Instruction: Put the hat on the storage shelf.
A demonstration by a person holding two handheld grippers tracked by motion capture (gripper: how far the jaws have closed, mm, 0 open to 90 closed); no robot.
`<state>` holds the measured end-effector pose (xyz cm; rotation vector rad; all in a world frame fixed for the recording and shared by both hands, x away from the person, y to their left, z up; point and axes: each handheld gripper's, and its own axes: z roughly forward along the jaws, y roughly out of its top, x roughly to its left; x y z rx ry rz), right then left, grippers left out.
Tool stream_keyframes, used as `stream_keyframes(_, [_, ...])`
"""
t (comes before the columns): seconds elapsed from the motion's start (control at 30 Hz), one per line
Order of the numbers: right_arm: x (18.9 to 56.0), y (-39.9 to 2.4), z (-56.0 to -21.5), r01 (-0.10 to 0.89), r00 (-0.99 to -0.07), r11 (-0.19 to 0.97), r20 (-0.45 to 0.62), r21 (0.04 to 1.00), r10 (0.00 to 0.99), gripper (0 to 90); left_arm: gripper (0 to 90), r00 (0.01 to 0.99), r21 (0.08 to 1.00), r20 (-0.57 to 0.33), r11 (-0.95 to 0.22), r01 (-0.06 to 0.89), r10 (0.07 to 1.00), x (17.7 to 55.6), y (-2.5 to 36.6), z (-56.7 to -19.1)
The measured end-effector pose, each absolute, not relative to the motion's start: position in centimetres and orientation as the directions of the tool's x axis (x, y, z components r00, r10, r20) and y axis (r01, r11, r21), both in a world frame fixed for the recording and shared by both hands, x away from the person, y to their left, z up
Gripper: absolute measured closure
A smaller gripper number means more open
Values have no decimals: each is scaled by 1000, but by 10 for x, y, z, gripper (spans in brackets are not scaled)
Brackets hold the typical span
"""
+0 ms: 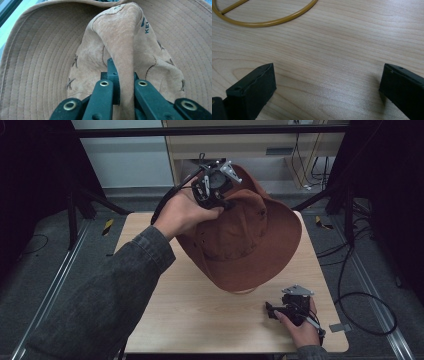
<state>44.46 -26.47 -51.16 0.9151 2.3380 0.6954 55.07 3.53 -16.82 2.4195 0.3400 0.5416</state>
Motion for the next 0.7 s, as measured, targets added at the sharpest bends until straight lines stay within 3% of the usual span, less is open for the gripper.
stream_keyframes(0.7, [446,-266,-511,438,-637,650,-296,621,712,6,885,888,603,273,-785,141,369,570,8,-187])
